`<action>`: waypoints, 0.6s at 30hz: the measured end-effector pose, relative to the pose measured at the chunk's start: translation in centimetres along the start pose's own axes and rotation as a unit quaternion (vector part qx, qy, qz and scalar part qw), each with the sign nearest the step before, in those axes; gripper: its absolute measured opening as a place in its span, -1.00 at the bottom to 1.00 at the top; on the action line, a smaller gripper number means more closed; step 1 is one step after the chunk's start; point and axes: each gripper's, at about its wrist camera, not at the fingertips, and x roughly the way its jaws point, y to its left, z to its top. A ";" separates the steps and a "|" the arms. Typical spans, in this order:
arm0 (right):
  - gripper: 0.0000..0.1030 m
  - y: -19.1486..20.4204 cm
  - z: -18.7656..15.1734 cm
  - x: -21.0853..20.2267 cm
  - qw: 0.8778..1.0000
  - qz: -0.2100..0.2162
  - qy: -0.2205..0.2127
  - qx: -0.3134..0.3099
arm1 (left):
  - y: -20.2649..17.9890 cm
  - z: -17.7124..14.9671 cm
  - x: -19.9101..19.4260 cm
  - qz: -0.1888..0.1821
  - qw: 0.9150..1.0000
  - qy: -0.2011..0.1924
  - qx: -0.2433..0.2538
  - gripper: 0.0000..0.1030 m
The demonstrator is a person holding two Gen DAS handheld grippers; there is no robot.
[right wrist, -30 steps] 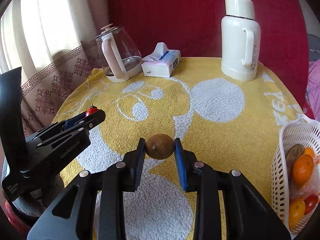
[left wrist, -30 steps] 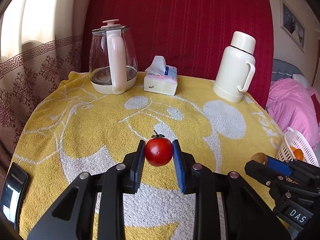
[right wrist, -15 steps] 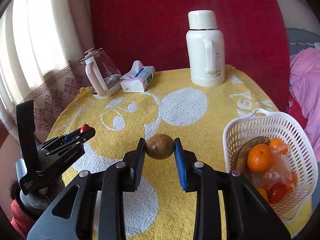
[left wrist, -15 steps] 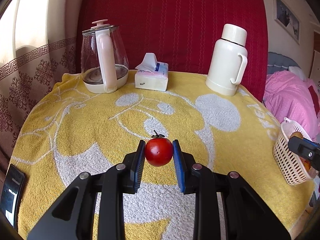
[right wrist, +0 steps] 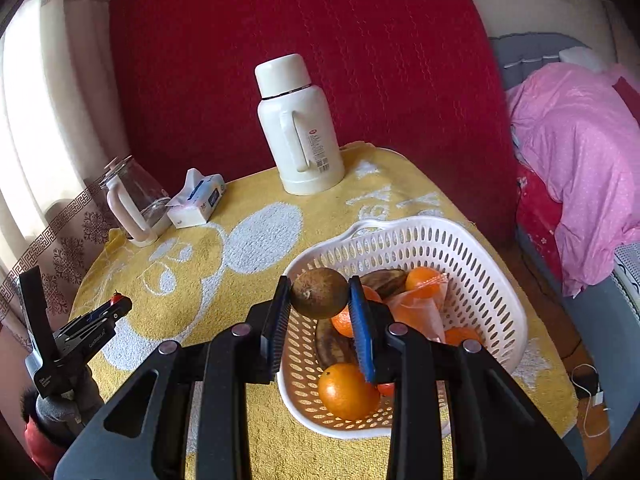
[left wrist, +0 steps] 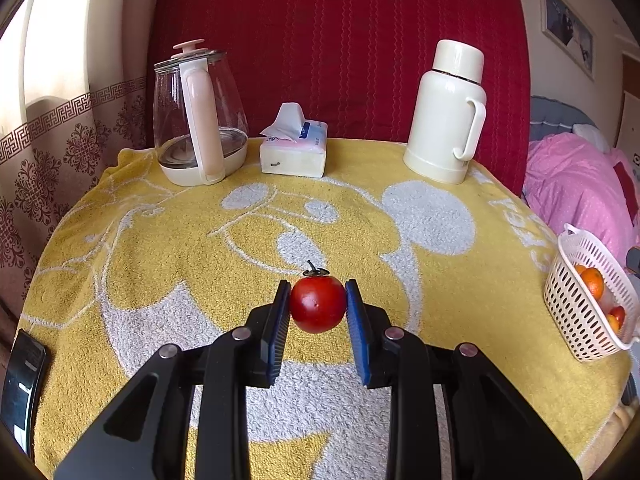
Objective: Organize fruits
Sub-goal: 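Carry the kiwi into the white basket and open the right tool while left holds tomato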
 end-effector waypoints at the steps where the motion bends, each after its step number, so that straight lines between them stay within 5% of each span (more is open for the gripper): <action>1: -0.42 -0.4 -0.1 -0.1 1.000 -0.003 0.000 0.005 | -0.1 0.0 0.0 0.000 1.000 0.000 0.001 -0.46; 10: -0.41 -2.1 -1.2 0.1 0.999 0.000 0.019 0.031 | -0.4 -0.3 0.2 0.000 1.000 0.003 0.007 -0.46; 13: -0.18 -2.2 -1.3 0.2 0.999 0.006 0.022 0.041 | -0.3 -0.3 0.3 -0.002 1.000 0.005 0.006 -0.46; 18: -0.15 -2.7 -1.4 -0.1 0.999 0.004 0.013 0.050 | -0.4 -0.2 0.3 -0.007 1.000 0.005 0.006 -0.46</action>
